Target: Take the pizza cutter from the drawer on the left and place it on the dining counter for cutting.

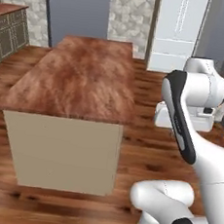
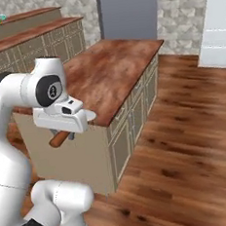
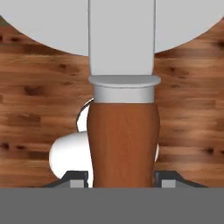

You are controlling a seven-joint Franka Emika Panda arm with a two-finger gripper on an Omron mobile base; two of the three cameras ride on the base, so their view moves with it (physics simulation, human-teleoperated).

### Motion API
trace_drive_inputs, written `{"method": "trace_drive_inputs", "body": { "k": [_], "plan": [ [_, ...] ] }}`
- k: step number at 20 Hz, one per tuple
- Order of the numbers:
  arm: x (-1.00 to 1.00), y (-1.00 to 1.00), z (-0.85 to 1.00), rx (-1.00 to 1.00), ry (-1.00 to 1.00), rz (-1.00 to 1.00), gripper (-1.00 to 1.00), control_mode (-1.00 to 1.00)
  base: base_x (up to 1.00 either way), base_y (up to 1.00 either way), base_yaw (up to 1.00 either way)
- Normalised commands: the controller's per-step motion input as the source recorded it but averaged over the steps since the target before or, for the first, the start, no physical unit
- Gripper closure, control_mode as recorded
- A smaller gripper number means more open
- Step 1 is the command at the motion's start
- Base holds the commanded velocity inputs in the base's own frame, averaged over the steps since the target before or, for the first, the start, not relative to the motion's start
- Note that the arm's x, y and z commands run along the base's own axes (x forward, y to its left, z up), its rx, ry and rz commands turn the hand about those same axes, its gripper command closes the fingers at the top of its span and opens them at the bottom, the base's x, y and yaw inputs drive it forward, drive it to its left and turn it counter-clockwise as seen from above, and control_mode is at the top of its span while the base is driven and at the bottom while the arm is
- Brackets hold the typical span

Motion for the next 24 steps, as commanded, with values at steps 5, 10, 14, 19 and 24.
{"method": "trace_drive_inputs", "body": {
  "k": [5, 10, 14, 19, 24],
  "plan": [
    [0.00, 0.00, 0.00, 0.00, 0.00, 0.00, 1.00, 1.00, 0.02, 0.19, 0.93],
    [0.00, 0.00, 0.00, 0.00, 0.00, 0.00, 1.00, 1.00, 0.00, 0.05, 0.98],
    [0.00, 0.00, 0.00, 0.00, 0.00, 0.00, 1.00, 1.00, 0.00, 0.04, 0.96],
    [0.00, 0.00, 0.00, 0.00, 0.00, 0.00, 1.00, 1.00, 0.48, 0.01, 0.77],
    [0.00, 0.00, 0.00, 0.00, 0.00, 0.00, 1.00, 1.00, 0.96, 0.00, 0.39]
  ]
}}
